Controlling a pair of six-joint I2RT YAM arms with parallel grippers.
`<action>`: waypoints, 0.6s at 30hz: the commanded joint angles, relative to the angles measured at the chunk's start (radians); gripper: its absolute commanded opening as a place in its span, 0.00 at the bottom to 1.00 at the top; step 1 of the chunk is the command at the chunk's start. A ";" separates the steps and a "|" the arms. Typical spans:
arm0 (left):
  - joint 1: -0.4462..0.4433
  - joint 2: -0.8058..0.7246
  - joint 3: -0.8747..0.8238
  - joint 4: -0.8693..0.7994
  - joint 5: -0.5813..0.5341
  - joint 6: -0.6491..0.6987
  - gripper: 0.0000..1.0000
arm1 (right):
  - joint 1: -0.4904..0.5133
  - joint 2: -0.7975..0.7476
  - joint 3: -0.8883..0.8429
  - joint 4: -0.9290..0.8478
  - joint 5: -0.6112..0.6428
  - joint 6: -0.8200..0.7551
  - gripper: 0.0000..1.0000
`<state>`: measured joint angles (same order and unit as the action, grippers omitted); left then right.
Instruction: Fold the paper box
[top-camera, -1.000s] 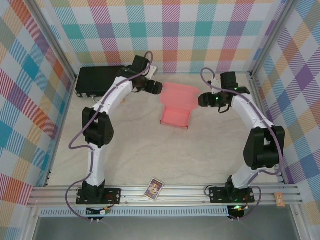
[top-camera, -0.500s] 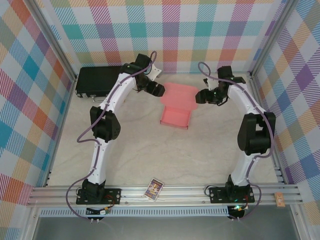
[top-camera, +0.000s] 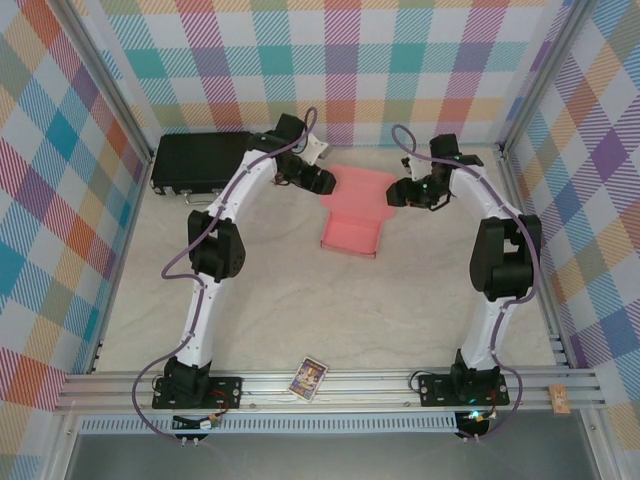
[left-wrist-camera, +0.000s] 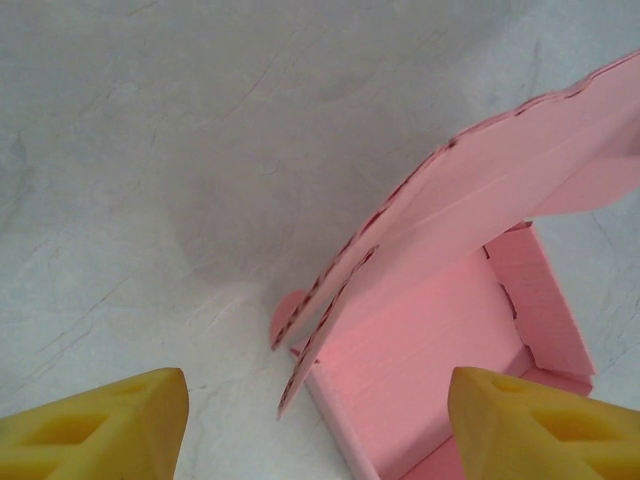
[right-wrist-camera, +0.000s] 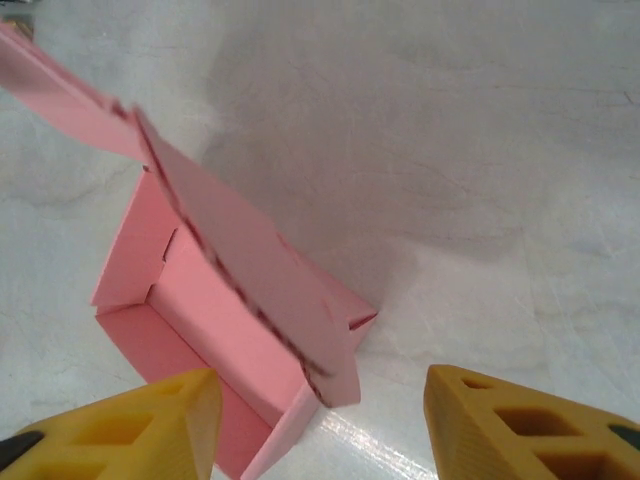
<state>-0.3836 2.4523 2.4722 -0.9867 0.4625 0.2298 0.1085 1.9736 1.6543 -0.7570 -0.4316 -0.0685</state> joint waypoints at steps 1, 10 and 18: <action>-0.004 0.017 0.005 0.027 0.059 -0.018 0.64 | 0.010 0.022 0.038 0.012 -0.033 -0.021 0.53; -0.011 0.023 -0.004 0.033 0.094 -0.027 0.53 | 0.029 0.056 0.070 -0.001 -0.025 -0.066 0.41; -0.014 0.026 -0.021 0.033 0.091 -0.026 0.47 | 0.038 0.066 0.078 0.004 0.007 -0.066 0.30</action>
<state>-0.3878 2.4638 2.4641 -0.9604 0.5343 0.2016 0.1390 2.0342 1.6962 -0.7490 -0.4255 -0.1165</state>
